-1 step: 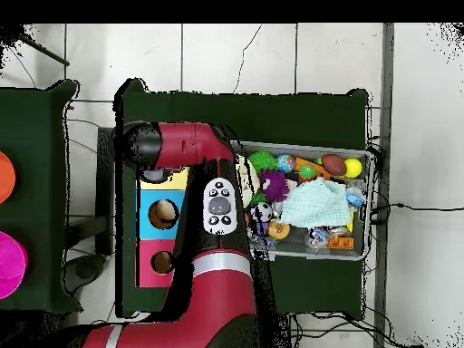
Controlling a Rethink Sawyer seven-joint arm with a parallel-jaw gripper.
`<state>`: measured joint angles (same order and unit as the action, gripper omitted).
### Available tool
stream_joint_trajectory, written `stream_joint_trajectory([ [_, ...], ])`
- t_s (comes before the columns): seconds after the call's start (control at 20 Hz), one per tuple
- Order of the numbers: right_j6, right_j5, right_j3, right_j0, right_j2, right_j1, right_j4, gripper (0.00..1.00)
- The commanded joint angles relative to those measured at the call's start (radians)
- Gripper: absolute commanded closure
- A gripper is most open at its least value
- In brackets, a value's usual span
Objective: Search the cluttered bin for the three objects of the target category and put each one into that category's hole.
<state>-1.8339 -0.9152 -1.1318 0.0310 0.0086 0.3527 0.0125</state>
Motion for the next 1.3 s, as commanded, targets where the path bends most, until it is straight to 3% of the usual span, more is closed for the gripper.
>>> stream_joint_trajectory([
  [0.05,-0.079,0.057,-0.014,-0.021,0.009,-0.031,-0.05,0.0],
  [0.35,-0.099,0.032,0.003,-0.01,-0.007,-0.033,-0.046,0.0],
  [0.8,-0.088,0.034,-0.031,-0.013,-0.003,-0.007,-0.042,0.0],
  [1.1,-0.063,-0.041,-0.084,-0.021,-0.009,0.08,-0.032,0.0],
  [1.3,-0.05,-0.064,-0.082,-0.026,-0.006,0.093,-0.031,0.0],
])
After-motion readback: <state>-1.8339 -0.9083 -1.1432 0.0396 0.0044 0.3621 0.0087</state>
